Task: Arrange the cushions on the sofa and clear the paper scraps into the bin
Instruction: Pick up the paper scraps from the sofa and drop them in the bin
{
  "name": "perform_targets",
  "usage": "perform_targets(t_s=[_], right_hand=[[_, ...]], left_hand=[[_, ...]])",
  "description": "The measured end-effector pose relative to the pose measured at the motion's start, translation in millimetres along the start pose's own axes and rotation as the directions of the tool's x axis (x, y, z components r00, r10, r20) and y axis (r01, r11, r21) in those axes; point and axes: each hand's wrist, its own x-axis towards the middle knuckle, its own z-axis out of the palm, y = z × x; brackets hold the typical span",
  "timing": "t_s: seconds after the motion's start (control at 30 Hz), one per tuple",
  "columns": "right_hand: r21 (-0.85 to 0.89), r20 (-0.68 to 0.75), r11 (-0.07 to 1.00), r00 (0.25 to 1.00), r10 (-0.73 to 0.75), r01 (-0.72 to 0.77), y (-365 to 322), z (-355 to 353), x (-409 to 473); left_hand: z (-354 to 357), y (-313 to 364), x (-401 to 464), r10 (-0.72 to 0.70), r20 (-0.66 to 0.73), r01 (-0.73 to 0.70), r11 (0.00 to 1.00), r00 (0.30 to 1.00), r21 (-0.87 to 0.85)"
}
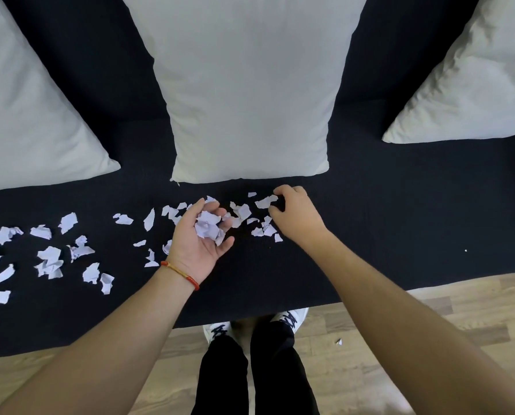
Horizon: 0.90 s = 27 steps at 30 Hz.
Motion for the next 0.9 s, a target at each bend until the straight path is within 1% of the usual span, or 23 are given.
perform_targets(t_s=[0.07, 0.17, 0.23, 0.37, 0.43, 0.6, 0.77, 0.9], right_hand=[[-0.062, 0.044, 0.998, 0.999, -0.018, 0.021, 0.7, 7.4, 10.9], [-0.11, 0.066, 0.992, 0.996, -0.059, 0.066, -5.1, 13.6, 16.2], [-0.146, 0.094, 0.985, 0.992, -0.079, 0.093, -10.2, 17.6, 15.2], [-0.308, 0.205, 0.938, 0.974, -0.098, 0.159, -17.7, 25.7, 5.5], [-0.366, 0.231, 0.911, 0.967, -0.111, 0.192, -15.8, 31.5, 0.9], [-0.324, 0.21, 0.923, 0.967, -0.145, 0.208, -6.1, 43.0, -6.5], [-0.322, 0.155, 0.915, 0.967, -0.202, 0.242, -0.1, 50.3, -5.1], [-0.334, 0.143, 0.907, 0.965, -0.219, 0.256, 1.7, 50.7, -1.9]], left_hand=[[-11.7, 3.8, -0.4, 0.02, 0.006, -0.02, 0.999, 1.0, 0.04], [-20.8, 6.4, -0.6, 0.04, 0.015, -0.041, 0.997, 0.999, 0.062], [-22.0, 7.4, 1.2, 0.049, 0.016, -0.049, 0.998, 0.999, 0.042], [-15.1, 11.2, 6.1, 0.051, 0.027, -0.05, 0.998, 0.998, -0.035], [-10.7, 14.2, 7.6, 0.05, 0.042, -0.048, 0.998, 0.998, -0.046], [-7.7, 19.2, 8.9, 0.064, 0.071, -0.06, 0.997, 0.995, -0.048], [-13.4, 16.5, 9.3, 0.06, 0.052, -0.057, 0.997, 0.997, -0.047], [-16.7, 11.9, 7.9, 0.049, 0.04, -0.047, 0.997, 0.998, -0.053]])
